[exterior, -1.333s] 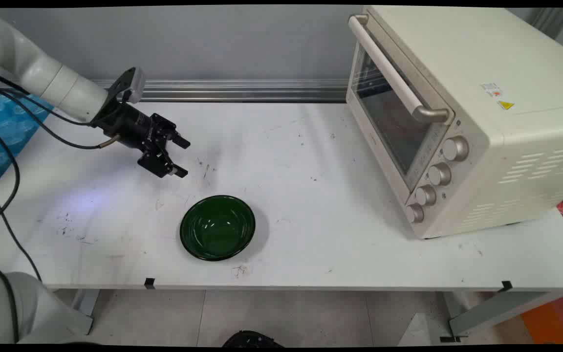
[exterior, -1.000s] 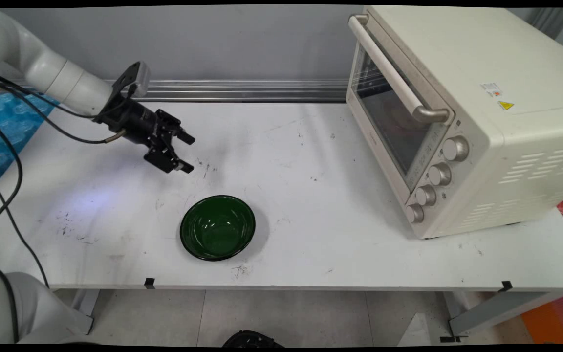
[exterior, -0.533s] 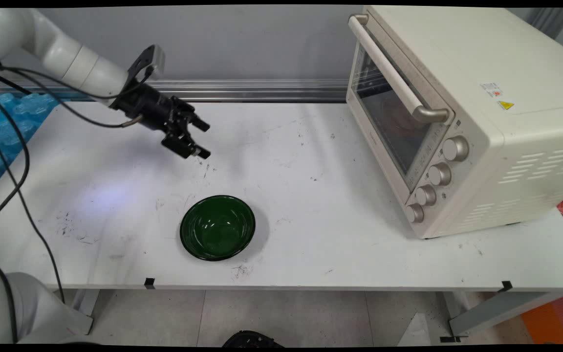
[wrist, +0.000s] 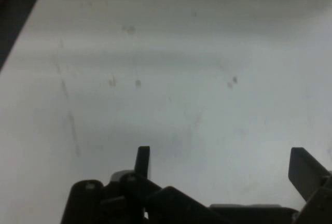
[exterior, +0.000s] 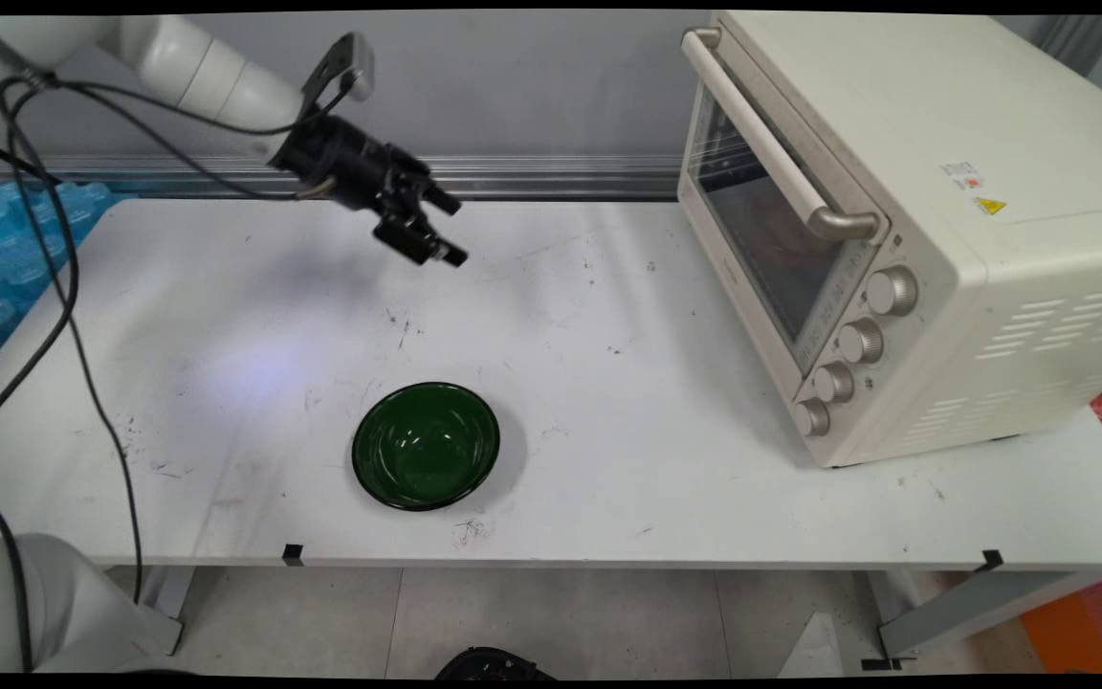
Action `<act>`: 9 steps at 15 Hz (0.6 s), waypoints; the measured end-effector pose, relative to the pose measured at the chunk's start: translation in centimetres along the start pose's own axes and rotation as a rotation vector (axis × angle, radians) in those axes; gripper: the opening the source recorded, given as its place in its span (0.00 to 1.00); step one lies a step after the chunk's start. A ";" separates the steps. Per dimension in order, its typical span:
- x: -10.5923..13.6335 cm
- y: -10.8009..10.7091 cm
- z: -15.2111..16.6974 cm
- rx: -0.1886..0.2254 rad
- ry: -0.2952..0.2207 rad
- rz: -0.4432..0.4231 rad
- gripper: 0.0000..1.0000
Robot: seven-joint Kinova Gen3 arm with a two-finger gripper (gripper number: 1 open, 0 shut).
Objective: Open the oven
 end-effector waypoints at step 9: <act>7.2 -0.9 1.7 0.014 0.070 0.003 1.00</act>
